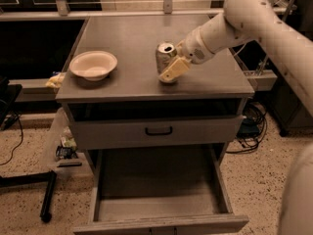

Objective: Place 7up can into middle drawer

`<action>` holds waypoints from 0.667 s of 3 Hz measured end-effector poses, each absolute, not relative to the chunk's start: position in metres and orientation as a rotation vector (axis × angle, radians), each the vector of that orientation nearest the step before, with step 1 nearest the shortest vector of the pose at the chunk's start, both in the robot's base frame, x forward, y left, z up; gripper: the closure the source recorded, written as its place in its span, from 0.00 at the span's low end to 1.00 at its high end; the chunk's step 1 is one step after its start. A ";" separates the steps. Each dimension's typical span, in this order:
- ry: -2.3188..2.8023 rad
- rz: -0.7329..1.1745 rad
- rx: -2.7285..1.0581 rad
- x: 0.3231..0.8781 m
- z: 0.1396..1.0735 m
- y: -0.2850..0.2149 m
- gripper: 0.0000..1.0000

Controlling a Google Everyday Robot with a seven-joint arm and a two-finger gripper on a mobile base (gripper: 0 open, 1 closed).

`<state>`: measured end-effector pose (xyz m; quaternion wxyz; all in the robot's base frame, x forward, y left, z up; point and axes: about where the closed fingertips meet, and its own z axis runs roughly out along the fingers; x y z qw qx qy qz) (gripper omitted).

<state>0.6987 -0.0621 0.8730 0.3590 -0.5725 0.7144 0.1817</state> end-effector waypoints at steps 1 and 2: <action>1.885 0.449 -1.474 0.646 0.890 -0.090 0.66; 1.926 0.442 -1.451 0.580 0.907 -0.126 0.89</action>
Offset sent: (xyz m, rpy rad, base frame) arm -0.2071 -0.1266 0.0538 -0.0544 0.0704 -0.1152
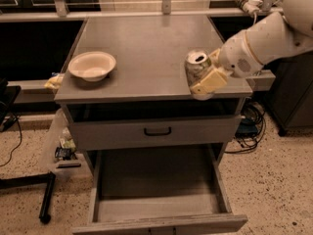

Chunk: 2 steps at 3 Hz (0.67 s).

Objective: Place 7up can into middle drawer

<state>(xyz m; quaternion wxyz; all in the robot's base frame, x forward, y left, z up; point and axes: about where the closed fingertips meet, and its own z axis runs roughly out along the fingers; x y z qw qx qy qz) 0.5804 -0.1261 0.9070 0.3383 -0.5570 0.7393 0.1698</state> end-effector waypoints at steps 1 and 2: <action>1.964 0.475 -1.423 0.507 0.913 -0.161 1.00; 1.988 0.465 -1.388 0.501 0.912 -0.177 1.00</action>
Offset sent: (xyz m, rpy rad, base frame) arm -0.0599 -0.0279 0.0056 0.0089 0.0310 -0.0148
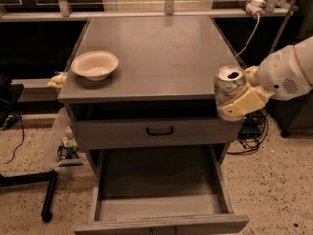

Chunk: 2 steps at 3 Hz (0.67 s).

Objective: Place 7up can into middle drawer

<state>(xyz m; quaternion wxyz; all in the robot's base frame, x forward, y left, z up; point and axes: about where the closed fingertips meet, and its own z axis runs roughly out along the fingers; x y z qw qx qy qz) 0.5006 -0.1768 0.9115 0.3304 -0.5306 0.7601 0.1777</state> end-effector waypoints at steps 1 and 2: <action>1.997 0.527 -1.381 0.494 0.880 -0.172 1.00; 1.989 0.657 -1.280 0.468 0.813 -0.171 1.00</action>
Offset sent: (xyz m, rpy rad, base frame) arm -0.1084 0.0029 -0.2682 0.3235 0.2643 -0.1113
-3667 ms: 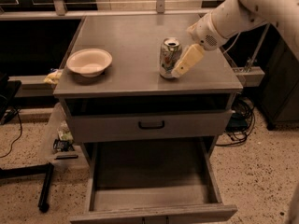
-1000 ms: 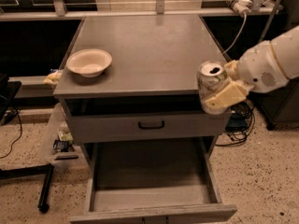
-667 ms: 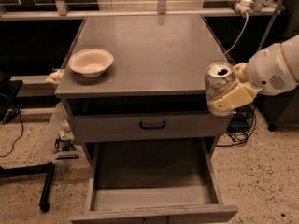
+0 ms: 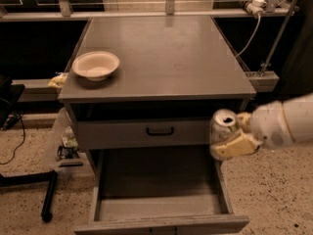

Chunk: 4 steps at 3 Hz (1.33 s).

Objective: Place 7up can into middle drawer

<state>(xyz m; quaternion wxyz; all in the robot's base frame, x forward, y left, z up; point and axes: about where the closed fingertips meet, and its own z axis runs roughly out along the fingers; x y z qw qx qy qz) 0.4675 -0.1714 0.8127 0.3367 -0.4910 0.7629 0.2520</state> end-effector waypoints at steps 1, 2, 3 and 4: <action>1.947 0.785 -1.149 0.440 0.726 -0.159 1.00; 1.975 0.844 -1.146 0.418 0.688 -0.148 1.00; 1.975 0.844 -1.148 0.418 0.688 -0.147 1.00; 1.945 0.789 -1.190 0.415 0.671 -0.152 1.00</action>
Offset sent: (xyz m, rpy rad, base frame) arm -0.0230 0.0100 -0.0742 0.1279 0.0180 -0.0391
